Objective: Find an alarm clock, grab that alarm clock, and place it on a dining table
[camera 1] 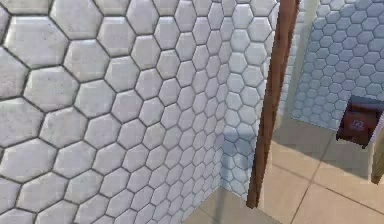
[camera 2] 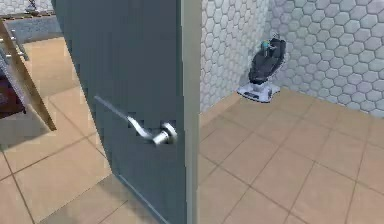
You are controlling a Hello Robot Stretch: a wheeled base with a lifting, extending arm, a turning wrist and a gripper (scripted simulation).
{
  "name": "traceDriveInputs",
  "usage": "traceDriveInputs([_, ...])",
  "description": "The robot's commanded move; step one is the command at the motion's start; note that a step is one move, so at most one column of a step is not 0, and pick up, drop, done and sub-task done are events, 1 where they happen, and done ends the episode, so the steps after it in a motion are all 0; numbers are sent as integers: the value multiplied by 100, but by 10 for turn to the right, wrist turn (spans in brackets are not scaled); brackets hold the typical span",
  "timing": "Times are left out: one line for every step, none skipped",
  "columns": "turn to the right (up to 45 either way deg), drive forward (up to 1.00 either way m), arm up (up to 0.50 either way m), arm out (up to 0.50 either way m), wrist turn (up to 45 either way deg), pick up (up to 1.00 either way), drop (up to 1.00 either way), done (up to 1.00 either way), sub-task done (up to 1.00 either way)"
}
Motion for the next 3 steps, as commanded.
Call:
traceDriveInputs([330,0,0,0,0,0,0,0,0])
traceDriveInputs([0,30,0,0,0,0,0,0,0])
traceDriveInputs([90,0,0,0,0,0,0,0,0])
